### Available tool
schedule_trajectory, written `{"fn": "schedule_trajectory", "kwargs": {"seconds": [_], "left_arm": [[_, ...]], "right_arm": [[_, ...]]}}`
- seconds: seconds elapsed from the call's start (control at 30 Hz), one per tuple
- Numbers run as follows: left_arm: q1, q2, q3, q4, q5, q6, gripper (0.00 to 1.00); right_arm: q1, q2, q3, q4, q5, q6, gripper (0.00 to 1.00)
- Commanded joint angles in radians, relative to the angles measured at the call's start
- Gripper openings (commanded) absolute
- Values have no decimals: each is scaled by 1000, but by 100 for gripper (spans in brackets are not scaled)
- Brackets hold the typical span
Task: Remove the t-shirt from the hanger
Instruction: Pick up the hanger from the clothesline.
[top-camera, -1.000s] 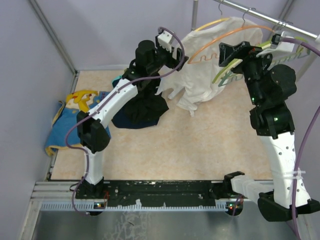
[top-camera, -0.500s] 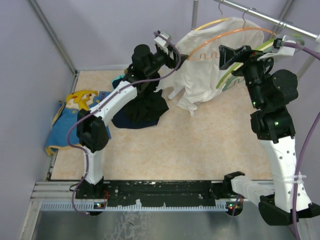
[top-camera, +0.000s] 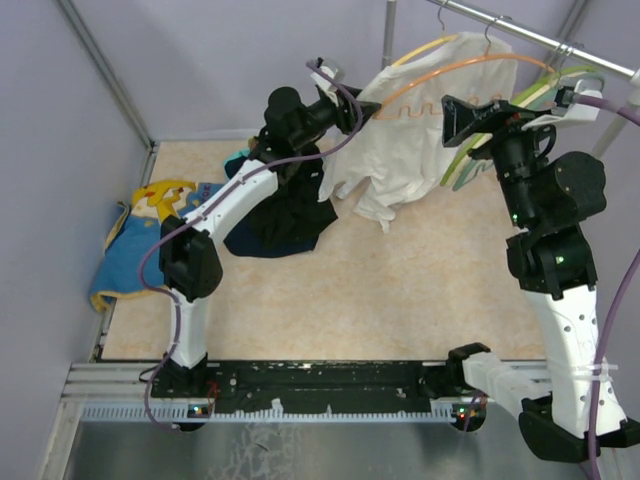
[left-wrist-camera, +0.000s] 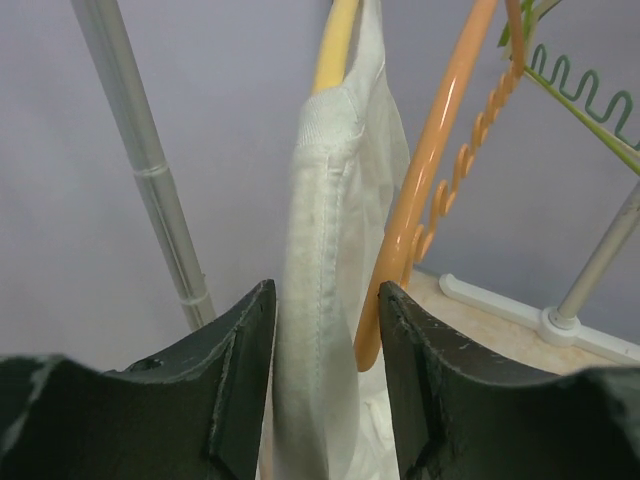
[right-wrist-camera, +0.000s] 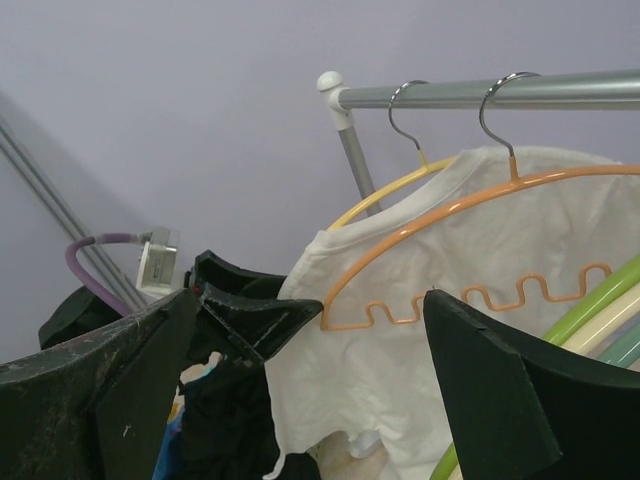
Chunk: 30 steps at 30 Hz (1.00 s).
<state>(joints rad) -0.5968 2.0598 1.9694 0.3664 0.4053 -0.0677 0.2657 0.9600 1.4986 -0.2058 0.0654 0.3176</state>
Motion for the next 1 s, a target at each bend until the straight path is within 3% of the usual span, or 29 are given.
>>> {"fn": "schedule_trajectory", "kwargs": {"seconds": [0.0, 0.17, 0.4, 0.53, 0.57, 0.97], "left_arm": [[3, 24, 50, 36, 20, -17, 50], [3, 39, 67, 35, 6, -27, 37], [3, 54, 95, 49, -11, -50, 28], [2, 55, 98, 51, -14, -56, 2], [2, 55, 96, 54, -14, -59, 0], [-10, 1, -56, 259, -56, -98, 0]], "right_arm": [[6, -20, 0, 38, -8, -11, 95], [6, -29, -7, 37, -3, -12, 95], [6, -32, -4, 29, -4, -17, 95], [5, -33, -2, 24, -6, -18, 95], [6, -33, -2, 23, -6, -18, 95], [6, -38, -2, 11, 11, -26, 95]]}}
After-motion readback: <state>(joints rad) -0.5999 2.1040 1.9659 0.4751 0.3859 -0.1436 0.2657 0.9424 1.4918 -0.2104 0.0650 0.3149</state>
